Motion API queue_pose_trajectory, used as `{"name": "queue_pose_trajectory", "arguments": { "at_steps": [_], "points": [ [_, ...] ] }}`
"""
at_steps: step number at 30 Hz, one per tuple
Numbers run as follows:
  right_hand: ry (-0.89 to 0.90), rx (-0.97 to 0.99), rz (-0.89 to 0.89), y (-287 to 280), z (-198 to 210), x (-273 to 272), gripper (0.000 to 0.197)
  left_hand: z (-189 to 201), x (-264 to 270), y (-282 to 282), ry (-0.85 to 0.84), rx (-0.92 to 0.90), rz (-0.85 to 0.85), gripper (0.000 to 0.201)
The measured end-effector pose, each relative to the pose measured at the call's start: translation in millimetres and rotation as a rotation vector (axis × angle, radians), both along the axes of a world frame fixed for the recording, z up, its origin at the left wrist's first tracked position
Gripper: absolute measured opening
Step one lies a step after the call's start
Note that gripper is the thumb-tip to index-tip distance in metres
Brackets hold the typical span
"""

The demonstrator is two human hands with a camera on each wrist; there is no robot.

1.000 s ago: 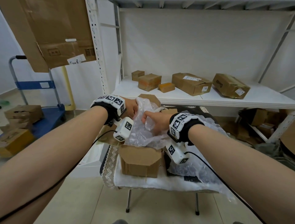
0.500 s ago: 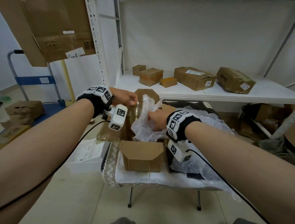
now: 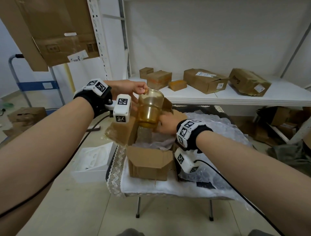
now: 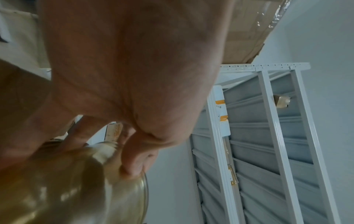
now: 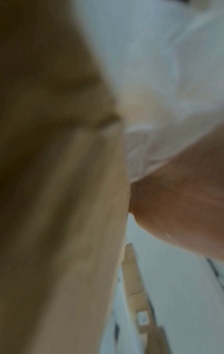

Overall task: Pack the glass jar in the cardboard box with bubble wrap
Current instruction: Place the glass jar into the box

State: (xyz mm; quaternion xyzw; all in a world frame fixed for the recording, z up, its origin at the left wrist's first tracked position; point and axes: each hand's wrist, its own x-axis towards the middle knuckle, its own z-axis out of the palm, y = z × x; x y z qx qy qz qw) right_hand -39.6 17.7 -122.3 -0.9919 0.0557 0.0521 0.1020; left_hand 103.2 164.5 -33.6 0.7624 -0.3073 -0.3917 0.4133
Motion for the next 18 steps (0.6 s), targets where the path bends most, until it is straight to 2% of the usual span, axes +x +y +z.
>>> {"name": "queue_pose_trajectory", "arguments": {
  "at_steps": [2,3,5,7,9,12,16,18],
  "points": [
    [-0.116,0.254,-0.159,-5,11,-1,0.037,1,-3,-3,-0.069,0.038,-0.004,0.020],
    [-0.162,0.454,-0.252,-7,16,-1,0.036,1,-4,-3,-0.090,0.053,0.004,0.019],
    [-0.228,0.978,-0.403,-11,26,-1,0.035,-2,-6,-3,-0.114,0.079,0.015,0.017],
    [-0.146,1.326,-0.423,-14,32,-4,0.046,-6,-10,-3,-0.118,0.094,0.016,0.017],
    [-0.025,1.327,-0.343,-12,35,-7,0.069,-10,-14,-3,-0.087,0.074,0.034,0.016],
    [-0.020,1.197,-0.328,-5,25,-1,0.104,-14,-24,-6,-0.062,0.039,0.027,0.012],
    [-0.113,1.101,-0.435,-9,5,11,0.116,-10,-39,-8,-0.171,0.053,0.049,0.002],
    [-0.149,1.078,-0.480,-4,8,-1,0.117,-9,-39,-7,-0.272,0.111,0.110,0.014]
  ]
}}
